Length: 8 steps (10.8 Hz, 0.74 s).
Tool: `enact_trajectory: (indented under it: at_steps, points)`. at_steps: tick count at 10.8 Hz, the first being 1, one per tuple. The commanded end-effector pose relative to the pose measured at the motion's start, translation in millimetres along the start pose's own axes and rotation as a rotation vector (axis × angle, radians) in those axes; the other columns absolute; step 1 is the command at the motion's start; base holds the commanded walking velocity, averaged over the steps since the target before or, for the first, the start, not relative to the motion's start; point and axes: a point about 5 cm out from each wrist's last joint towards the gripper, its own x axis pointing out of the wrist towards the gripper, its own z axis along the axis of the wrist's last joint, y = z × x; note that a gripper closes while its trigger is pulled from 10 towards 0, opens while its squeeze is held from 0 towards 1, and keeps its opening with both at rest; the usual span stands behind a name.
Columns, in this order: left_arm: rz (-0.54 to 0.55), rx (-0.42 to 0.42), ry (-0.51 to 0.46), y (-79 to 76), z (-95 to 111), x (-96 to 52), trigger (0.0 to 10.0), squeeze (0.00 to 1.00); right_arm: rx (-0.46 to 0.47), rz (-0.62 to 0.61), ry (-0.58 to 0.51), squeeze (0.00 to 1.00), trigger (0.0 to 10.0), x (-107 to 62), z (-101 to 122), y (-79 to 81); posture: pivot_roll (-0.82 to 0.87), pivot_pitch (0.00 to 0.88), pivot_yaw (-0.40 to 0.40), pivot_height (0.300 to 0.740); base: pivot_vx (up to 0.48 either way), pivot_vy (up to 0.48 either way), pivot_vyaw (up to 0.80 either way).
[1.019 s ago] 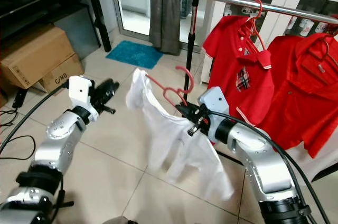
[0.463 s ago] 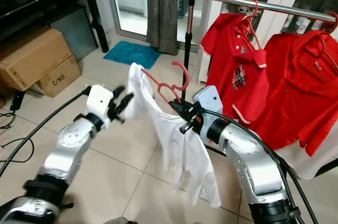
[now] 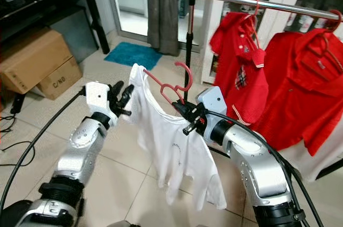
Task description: Hang hanger
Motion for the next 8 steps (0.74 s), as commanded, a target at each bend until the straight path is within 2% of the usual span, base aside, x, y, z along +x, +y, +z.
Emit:
enact_trajectory:
  at_steps: [1, 3, 4, 5, 6, 7, 8]
  points:
    - [0.0, -0.009, 0.021, -1.5, -4.0, -1.7, 10.0, 0.0, -0.031, 0.008, -0.057, 0.0, 0.0, 0.0, 13.2, 0.3, -0.16, 0.0, 0.102, 0.74, 0.0, 0.0, 0.0]
    - [-0.023, -0.035, -0.01, -5.5, -2.3, -3.4, 10.0, 0.0, -0.034, 0.006, -0.056, 0.0, 0.0, -2.4, 13.8, -0.3, -0.17, 0.0, 0.108, 0.74, 0.0, 0.0, 0.0]
    - [0.036, -0.105, -0.102, -1.9, 4.1, -3.3, 10.0, 0.0, -0.04, 0.0, -0.055, 0.0, 0.0, -5.7, 15.2, -0.8, -0.17, 0.0, 0.113, 0.74, 0.0, 0.0, 0.0]
    - [0.051, -0.103, -0.119, -1.0, 7.1, -1.9, 10.0, 0.0, -0.042, 0.0, -0.055, 0.0, 0.0, -6.7, 16.3, -1.3, -0.18, 0.0, 0.118, 0.74, 0.0, 0.0, 0.0]
    - [0.018, -0.109, -0.154, -0.1, 17.5, 3.0, 10.0, 0.0, -0.046, 0.0, -0.056, 0.0, 0.0, -6.6, 19.5, -2.8, -0.18, 0.0, 0.113, 0.74, 0.0, 0.0, 0.0]
    - [-0.038, -0.05, -0.116, 2.0, 22.6, 7.6, 10.0, 0.0, -0.055, -0.004, -0.054, 0.0, 0.0, -6.3, 21.0, -4.8, -0.18, 0.0, 0.11, 0.74, 0.0, 0.0, 0.0]
    - [-0.093, -0.032, -0.084, 0.8, 21.9, 9.7, 10.0, 0.0, -0.059, -0.007, -0.054, 0.0, 0.0, -5.9, 22.0, -5.6, -0.18, 0.0, 0.105, 0.74, 0.0, 0.0, 0.0]
